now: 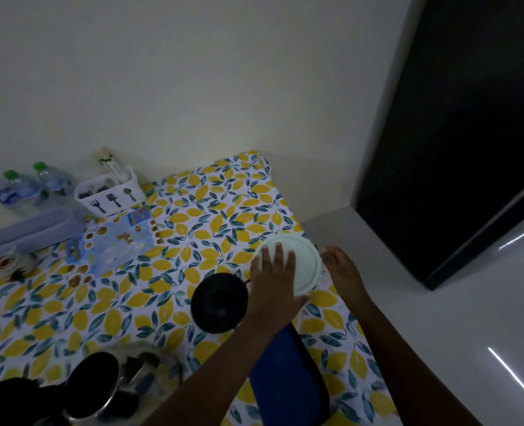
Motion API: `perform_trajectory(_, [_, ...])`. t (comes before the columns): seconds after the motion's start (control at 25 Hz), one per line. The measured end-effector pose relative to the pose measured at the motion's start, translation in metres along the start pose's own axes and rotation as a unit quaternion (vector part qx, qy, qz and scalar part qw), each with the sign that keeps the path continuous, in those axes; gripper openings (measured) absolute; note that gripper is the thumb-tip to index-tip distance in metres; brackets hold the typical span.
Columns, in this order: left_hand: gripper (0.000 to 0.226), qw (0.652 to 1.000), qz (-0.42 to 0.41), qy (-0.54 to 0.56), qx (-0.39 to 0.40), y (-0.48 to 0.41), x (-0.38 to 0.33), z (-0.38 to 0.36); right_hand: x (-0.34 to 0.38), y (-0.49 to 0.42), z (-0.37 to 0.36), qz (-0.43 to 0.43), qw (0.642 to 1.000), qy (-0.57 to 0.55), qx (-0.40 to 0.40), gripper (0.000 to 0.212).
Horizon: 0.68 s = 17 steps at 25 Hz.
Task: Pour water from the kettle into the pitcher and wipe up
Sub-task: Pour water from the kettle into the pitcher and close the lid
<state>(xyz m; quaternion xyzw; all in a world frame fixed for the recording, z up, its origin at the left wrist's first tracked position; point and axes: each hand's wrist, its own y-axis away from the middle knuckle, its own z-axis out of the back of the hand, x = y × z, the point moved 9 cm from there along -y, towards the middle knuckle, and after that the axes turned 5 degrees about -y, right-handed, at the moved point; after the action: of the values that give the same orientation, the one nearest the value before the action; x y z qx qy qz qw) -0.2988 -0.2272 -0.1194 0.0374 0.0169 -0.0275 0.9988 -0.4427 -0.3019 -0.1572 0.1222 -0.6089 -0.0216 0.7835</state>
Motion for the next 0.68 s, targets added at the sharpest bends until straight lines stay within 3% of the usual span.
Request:
perform_trajectory(0.28, [0.091,1.0,0.001,-0.006,-0.003,0.0,-0.002,-0.001,-0.016,-0.024,-0.011,-0.023,0.997,-0.056,0.05,0.015])
perform_trajectory(0.52, [0.089,1.0,0.004,0.015,0.019,0.018,0.005,0.003,-0.018,-0.001,-0.012,-0.013,0.989,-0.144,-0.012,0.014])
perform_trajectory(0.68, [0.091,0.999,0.027,0.037,-0.009,0.049,0.009,0.026,0.012,0.018,-0.021,0.015,0.988,-0.153,-0.007,0.017])
